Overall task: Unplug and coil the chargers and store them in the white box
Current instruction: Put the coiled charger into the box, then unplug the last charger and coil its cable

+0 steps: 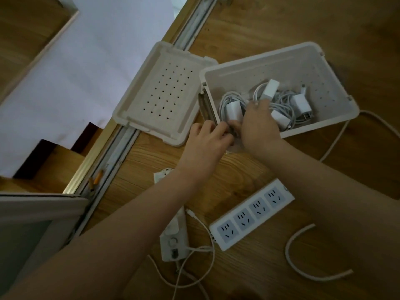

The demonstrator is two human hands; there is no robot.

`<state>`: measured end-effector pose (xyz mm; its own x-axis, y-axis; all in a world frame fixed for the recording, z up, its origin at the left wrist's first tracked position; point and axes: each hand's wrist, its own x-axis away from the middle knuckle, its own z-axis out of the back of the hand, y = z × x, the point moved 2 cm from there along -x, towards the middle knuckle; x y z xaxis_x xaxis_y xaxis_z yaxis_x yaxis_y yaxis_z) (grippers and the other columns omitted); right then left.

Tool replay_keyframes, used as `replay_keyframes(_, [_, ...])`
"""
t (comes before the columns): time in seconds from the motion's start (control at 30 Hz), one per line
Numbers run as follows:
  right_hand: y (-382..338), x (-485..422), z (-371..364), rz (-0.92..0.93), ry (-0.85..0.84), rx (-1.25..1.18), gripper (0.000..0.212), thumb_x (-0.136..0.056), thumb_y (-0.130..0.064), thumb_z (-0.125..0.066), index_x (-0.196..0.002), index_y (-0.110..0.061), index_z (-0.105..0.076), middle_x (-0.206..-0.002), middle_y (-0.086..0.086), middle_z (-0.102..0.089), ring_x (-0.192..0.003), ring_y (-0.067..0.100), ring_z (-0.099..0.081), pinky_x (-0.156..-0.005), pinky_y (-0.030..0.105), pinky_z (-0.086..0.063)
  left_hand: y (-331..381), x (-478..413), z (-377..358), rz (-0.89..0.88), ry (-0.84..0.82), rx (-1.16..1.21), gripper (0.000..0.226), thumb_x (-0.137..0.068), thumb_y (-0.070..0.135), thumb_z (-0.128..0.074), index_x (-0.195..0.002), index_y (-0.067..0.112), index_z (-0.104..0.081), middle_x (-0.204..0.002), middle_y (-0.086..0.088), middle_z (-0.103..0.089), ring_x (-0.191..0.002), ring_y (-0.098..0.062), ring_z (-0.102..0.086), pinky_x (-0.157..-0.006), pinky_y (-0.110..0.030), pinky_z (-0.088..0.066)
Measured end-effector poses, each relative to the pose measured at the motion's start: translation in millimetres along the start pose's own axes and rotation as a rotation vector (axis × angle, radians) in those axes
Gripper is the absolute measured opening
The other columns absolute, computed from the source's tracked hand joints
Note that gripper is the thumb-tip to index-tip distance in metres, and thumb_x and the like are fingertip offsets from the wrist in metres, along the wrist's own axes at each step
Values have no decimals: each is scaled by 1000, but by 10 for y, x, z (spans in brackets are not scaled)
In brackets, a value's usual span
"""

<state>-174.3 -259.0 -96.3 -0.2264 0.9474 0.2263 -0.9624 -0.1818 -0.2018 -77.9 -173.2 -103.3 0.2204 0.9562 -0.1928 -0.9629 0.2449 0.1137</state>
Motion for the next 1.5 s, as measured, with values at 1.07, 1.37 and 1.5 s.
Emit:
replay_keyframes(1.07, [-31,1105,-87,554,74,-476,42,-85,10,-50,-122,-11,-52,-121,0,-52,-106,5,-49,-86,17,-45,-590,1157,387,519,-100,442,37,-83,-4,-50,-115,14,-57,-110,4,-52,-103,-19,-52,-91,-38,-45])
replay_keyframes(1.37, [-599,1496,-867,724,-672,-460,49,-83,-21,-69,-129,-20,-53,-131,-1,-57,-120,13,-52,-102,31,-42,-510,1911,-113,309,-658,399,99,-75,53,-68,-148,36,-4,-150,24,14,-144,-9,7,-114,-43,-8])
replay_keyframes(1.5, [-755,1474,-887,713,-652,-230,40,-85,-34,-63,-123,-28,-55,-126,-3,-59,-113,16,-56,-91,25,-44,-517,1919,-119,350,-651,401,106,-71,60,-68,-148,38,1,-147,28,18,-145,-12,9,-115,-44,-6])
